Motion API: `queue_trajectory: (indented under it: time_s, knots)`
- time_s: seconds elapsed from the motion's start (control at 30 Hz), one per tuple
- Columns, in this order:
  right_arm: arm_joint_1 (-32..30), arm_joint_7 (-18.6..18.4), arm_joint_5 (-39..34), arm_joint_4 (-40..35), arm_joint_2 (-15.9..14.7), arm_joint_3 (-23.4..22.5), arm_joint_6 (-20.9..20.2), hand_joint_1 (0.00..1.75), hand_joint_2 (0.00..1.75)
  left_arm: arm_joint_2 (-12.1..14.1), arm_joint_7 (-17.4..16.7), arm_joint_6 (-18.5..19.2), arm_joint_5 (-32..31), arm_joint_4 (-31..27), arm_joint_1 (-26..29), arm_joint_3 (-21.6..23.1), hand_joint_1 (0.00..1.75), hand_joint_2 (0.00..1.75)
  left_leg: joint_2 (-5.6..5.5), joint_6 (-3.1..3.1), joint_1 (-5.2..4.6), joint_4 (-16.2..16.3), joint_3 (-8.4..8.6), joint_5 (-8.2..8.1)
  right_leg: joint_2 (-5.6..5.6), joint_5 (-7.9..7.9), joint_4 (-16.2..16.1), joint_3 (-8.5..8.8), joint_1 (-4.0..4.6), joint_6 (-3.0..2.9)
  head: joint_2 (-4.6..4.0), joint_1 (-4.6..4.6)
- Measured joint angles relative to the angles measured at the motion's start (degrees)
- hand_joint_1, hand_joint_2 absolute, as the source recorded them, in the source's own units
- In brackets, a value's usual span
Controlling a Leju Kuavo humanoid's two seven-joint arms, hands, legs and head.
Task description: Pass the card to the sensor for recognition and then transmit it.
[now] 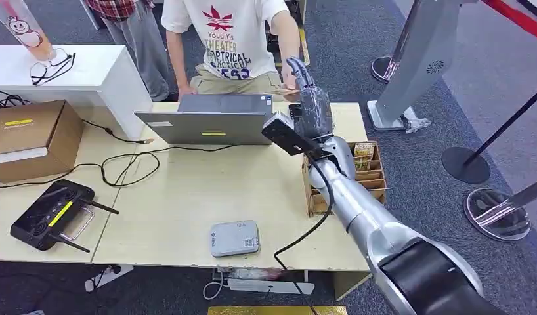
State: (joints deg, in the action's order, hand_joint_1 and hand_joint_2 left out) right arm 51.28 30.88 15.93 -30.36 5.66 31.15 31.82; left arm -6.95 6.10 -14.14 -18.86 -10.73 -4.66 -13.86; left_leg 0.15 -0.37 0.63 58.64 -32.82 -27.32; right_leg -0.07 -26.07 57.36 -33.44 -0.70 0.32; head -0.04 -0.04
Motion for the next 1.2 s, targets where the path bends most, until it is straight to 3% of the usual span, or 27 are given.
queue_trajectory:
  time_s: [0.33, 0.57, 0.93, 1.2]
  knots:
    - [-0.1, 2.5, -3.2, -2.3, 0.0, -0.1, 0.2, 0.00, 1.75, 0.1, 0.3, 0.2, 0.0, 0.0, 0.3, 0.0, 0.00, 0.00, 0.01, 0.00, 0.00, 0.0, 0.01, 0.00, 0.01, 0.00, 0.0, -0.02, 0.00, 0.00, 0.00, -0.02]
    - [-3.3, 2.2, -5.2, -14.3, -1.7, -1.1, 0.5, 0.00, 1.75, 0.2, 0.8, 0.2, 0.6, 0.0, 0.7, 0.0, 0.00, 0.00, 0.00, 0.00, 0.00, 0.0, 0.00, 0.00, 0.00, 0.00, 0.0, -0.04, 0.00, 0.00, 0.00, 0.00]
    - [-12.6, 1.2, -0.3, -33.3, -10.1, -2.9, 2.2, 0.00, 1.75, 0.2, 2.1, 0.0, 2.3, 0.0, 1.7, -0.5, 0.00, 0.00, 0.01, 0.01, -0.02, 0.0, -0.01, -0.03, 0.00, -0.01, 0.0, -0.05, -0.01, 0.01, 0.00, 0.00]
    - [-24.0, -2.9, 11.2, -41.5, -17.3, -6.5, 4.3, 0.00, 1.75, 0.3, 2.8, 0.2, 2.6, 0.0, 2.0, -0.9, 0.00, 0.00, -0.13, 0.01, -0.01, 0.0, -0.07, -0.04, -0.17, -0.02, 0.0, -0.06, 0.00, 0.01, 0.00, 0.00]
